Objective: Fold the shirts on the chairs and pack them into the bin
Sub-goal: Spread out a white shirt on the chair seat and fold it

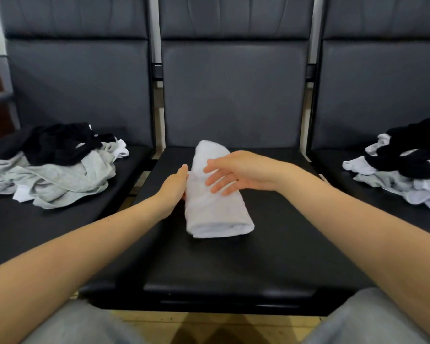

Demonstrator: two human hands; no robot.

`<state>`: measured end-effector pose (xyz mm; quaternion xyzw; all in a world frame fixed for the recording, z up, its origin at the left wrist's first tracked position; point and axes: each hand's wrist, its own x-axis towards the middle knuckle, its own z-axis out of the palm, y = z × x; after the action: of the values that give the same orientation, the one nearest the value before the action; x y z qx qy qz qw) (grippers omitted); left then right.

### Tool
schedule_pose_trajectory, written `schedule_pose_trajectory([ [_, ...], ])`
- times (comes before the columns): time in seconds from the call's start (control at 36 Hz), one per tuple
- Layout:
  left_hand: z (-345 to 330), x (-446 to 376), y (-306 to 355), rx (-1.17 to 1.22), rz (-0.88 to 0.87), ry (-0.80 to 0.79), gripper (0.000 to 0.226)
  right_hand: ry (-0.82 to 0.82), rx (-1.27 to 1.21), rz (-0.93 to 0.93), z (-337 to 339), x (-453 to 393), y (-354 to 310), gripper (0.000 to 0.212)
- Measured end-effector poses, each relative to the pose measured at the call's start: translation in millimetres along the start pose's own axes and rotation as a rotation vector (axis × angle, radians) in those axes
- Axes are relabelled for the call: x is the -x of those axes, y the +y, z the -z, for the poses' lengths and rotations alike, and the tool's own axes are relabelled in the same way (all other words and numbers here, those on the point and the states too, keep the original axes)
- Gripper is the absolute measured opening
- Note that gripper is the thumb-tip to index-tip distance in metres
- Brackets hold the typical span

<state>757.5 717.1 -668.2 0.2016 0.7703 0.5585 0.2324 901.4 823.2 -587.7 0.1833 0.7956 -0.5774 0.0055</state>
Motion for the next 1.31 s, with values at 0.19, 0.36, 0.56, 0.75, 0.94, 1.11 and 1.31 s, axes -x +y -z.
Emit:
schedule_pose_trajectory([
  [0.19, -1.1, 0.7, -4.1, -0.09, -0.07, 0.011, 0.017, 0.252, 0.121, -0.131, -2.0, -10.7, 32.6, 0.026],
  [0.36, -12.4, 4.4, -5.4, 0.063, -0.036, 0.182, 0.019, 0.295, 0.327, -0.138, -0.7, -14.3, 61.6, 0.062],
  [0.56, 8.3, 20.5, -15.0, -0.589, -0.261, 0.051, 0.016, 0.264, 0.614, -0.157, -16.1, -14.9, 68.4, 0.055],
  [0.75, 13.8, 21.3, -20.3, -0.809, -0.329, 0.074, 0.024, 0.213, -0.008, -0.112, -18.9, -11.1, 58.5, 0.019],
  [0.94, 4.3, 33.9, 2.5, 0.069, 0.012, -0.119, 0.037, 0.276, -0.516, -0.109, -2.5, 1.8, 35.5, 0.029],
  [1.11, 9.7, 46.5, 21.1, 0.463, 0.357, -0.574, 0.087, 0.21, -0.683, -0.037, 6.7, 9.0, 23.0, 0.044],
  [1.31, 20.1, 50.0, 55.8, 0.861, 0.235, -0.468, 0.054, 0.125, -0.65, 0.074, -2.5, 13.7, 11.1, 0.026],
])
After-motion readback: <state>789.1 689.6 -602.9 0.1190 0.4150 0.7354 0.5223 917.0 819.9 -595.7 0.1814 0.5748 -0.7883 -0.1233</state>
